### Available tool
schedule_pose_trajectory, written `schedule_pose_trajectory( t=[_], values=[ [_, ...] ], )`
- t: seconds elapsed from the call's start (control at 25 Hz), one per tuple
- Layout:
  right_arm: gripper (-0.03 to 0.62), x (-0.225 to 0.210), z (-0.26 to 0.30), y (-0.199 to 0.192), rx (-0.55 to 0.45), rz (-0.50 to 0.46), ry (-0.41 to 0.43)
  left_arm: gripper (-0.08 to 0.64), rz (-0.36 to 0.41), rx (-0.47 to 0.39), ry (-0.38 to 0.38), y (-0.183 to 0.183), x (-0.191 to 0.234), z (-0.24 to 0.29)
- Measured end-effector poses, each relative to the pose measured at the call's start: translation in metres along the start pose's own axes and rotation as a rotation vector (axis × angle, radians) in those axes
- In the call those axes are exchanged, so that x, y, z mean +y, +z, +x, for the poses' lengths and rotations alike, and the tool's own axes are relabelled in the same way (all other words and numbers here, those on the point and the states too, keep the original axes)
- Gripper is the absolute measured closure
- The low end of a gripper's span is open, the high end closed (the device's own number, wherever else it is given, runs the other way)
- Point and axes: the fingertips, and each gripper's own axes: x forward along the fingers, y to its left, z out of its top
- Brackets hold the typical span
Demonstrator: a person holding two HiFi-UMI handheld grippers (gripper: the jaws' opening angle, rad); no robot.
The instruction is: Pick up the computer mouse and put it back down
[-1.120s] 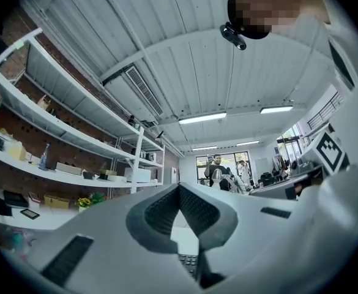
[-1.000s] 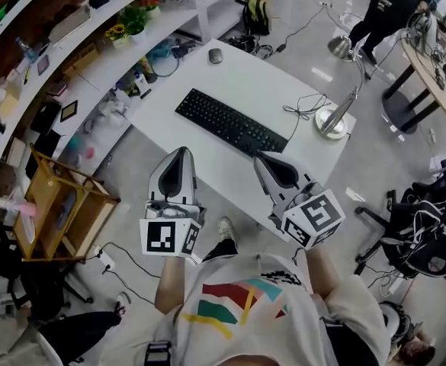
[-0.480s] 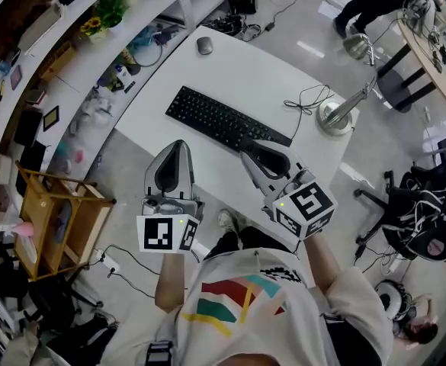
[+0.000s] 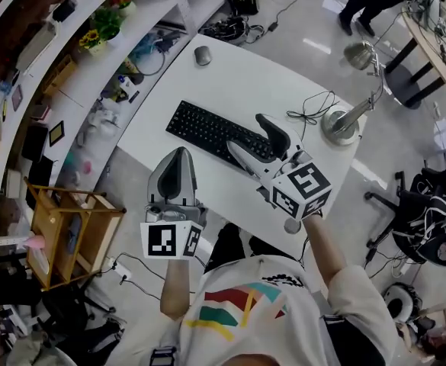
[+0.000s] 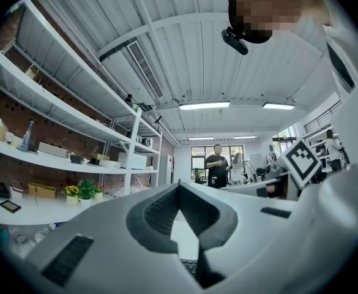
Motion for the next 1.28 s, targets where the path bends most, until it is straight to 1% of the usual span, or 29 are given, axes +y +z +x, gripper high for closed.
schedule_pose_trajectory(
  t=[0.08, 0.2, 0.32, 0.52, 0.68, 0.76, 0.92, 1.08, 1.2, 1.28],
  values=[
    [0.270, -0.011, 0.037, 0.003, 0.009, -0.002, 0.005, 0.515, 0.001, 0.016, -0.004, -0.008, 0.015, 0.010],
    [0.267, -0.034, 0.107, 0.007, 0.038, -0.039, -0.015, 0.515, -0.026, 0.037, -0.009, -0.024, 0.048, 0.033],
    [0.267, -0.061, 0.168, -0.001, 0.089, -0.035, -0.044, 0.515, -0.048, 0.056, -0.019, -0.041, 0.076, 0.056],
    [0.267, -0.117, 0.260, -0.026, 0.178, -0.005, -0.108, 0.515, -0.058, 0.087, -0.031, -0.067, 0.126, 0.097],
    [0.264, -0.165, 0.331, -0.064, 0.283, 0.026, -0.161, 0.515, -0.067, 0.118, -0.033, -0.089, 0.161, 0.125],
    [0.252, -0.184, 0.358, -0.086, 0.342, 0.038, -0.165, 0.515, -0.077, 0.134, -0.023, -0.103, 0.174, 0.136],
    [0.252, -0.220, 0.404, -0.127, 0.428, 0.004, -0.200, 0.515, -0.120, 0.169, 0.009, -0.137, 0.203, 0.157],
    [0.252, -0.258, 0.444, -0.163, 0.510, 0.041, -0.270, 0.515, -0.152, 0.205, 0.022, -0.165, 0.228, 0.176],
    [0.252, -0.284, 0.459, -0.182, 0.565, 0.069, -0.341, 0.515, -0.165, 0.221, 0.017, -0.178, 0.237, 0.189],
    [0.252, -0.295, 0.468, -0.193, 0.597, 0.096, -0.361, 0.515, -0.178, 0.225, 0.009, -0.185, 0.241, 0.198]
  ],
)
